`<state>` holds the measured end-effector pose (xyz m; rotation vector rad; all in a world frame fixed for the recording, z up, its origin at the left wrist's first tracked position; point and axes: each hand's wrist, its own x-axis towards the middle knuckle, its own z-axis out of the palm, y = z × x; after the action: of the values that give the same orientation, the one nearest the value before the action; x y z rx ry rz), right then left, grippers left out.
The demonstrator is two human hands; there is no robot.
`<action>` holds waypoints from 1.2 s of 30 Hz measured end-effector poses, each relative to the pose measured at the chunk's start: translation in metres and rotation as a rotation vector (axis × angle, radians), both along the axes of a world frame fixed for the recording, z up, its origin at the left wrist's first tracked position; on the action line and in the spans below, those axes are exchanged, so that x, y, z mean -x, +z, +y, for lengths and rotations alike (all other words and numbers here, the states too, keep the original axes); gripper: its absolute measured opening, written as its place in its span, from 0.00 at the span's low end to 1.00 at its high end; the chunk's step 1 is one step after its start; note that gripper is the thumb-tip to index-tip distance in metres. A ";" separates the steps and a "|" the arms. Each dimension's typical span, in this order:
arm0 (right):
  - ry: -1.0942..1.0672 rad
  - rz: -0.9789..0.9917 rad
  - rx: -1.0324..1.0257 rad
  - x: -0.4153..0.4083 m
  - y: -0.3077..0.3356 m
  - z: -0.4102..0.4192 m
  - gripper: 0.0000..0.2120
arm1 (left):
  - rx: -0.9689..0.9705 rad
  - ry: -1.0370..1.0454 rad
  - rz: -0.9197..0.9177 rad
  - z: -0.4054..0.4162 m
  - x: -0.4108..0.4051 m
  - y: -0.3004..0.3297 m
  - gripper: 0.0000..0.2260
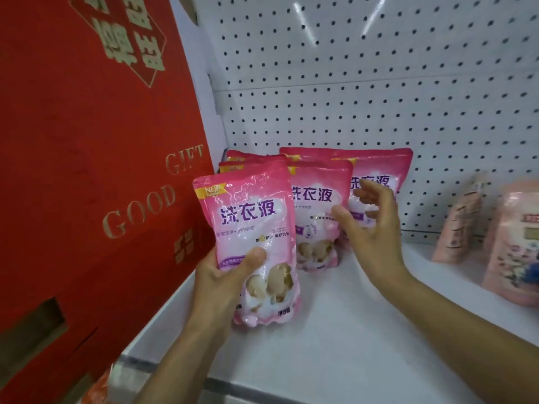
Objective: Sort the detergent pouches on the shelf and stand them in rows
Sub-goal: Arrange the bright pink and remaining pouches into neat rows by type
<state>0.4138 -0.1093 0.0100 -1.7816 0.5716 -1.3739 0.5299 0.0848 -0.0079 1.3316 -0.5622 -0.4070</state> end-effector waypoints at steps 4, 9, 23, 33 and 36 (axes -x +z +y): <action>0.375 0.139 -0.173 0.023 0.013 0.034 0.36 | 0.052 -0.134 -0.057 -0.020 0.014 0.004 0.17; 0.455 -0.057 -0.473 0.032 0.012 0.044 0.16 | 0.078 -0.340 -0.083 -0.055 0.041 -0.004 0.19; 0.064 -0.343 -0.408 0.041 0.009 -0.032 0.04 | -0.371 -0.373 -0.695 -0.082 0.012 -0.007 0.29; 0.120 -0.193 -0.398 0.033 0.012 -0.045 0.05 | -0.440 -0.382 -0.747 -0.086 0.009 -0.010 0.38; 0.091 -0.118 -0.347 0.043 0.012 -0.042 0.06 | -0.434 -0.367 -0.815 -0.085 0.017 -0.008 0.34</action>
<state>0.3703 -0.1514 0.0218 -1.4223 0.6158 -1.2246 0.5132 -0.0001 -0.0162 1.8131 -1.4742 -0.2750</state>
